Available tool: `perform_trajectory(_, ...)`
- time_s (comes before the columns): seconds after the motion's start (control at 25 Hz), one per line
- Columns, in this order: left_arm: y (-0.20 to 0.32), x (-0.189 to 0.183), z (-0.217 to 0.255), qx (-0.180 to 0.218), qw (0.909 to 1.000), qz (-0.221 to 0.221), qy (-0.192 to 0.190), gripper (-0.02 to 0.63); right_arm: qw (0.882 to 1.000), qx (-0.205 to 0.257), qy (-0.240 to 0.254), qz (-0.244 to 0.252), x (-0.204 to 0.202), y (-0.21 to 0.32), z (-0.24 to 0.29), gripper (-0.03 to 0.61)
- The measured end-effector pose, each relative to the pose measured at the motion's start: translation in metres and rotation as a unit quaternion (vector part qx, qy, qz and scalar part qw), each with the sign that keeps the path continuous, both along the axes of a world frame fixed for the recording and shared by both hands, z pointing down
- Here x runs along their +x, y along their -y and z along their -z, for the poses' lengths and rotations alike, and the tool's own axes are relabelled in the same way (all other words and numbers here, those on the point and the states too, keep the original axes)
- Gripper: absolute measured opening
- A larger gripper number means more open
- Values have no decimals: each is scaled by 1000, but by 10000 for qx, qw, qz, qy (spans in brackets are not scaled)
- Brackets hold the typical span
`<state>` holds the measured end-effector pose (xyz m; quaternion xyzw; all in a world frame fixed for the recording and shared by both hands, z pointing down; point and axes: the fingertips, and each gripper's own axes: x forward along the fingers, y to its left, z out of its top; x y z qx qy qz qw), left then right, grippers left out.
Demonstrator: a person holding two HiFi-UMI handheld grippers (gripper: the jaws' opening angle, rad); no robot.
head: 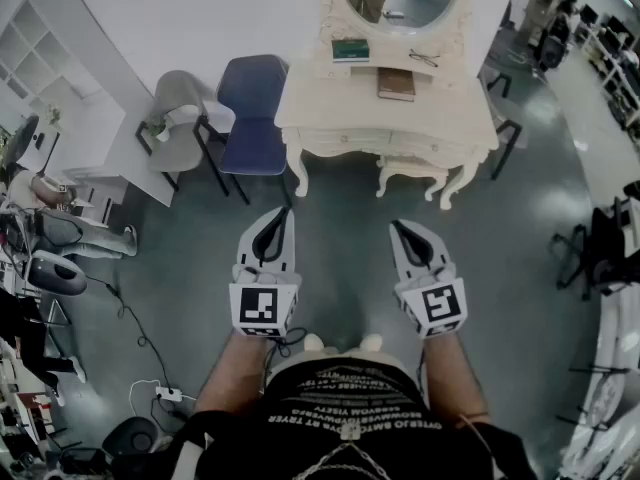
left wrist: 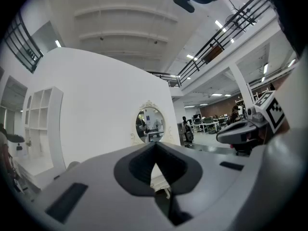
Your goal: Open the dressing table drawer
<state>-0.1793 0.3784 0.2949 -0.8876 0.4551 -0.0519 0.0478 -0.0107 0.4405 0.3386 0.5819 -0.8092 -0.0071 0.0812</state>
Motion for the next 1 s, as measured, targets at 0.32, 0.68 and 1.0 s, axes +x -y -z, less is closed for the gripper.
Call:
perform_trajectory(0.32,6,-43,-9,93,9994,-199,260,3,9999,-3,24,-99,-45,3,2,2)
perform_trajectory(0.68,6,-80,-9,141,9987,-429,235,3,9996,87,-42,-269,-88,2,8,3)
perform_trajectory(1.0,12,-102,-20,-29,9990,-431,143,3,9994,-3,-115,-320,-105,1,0,3)
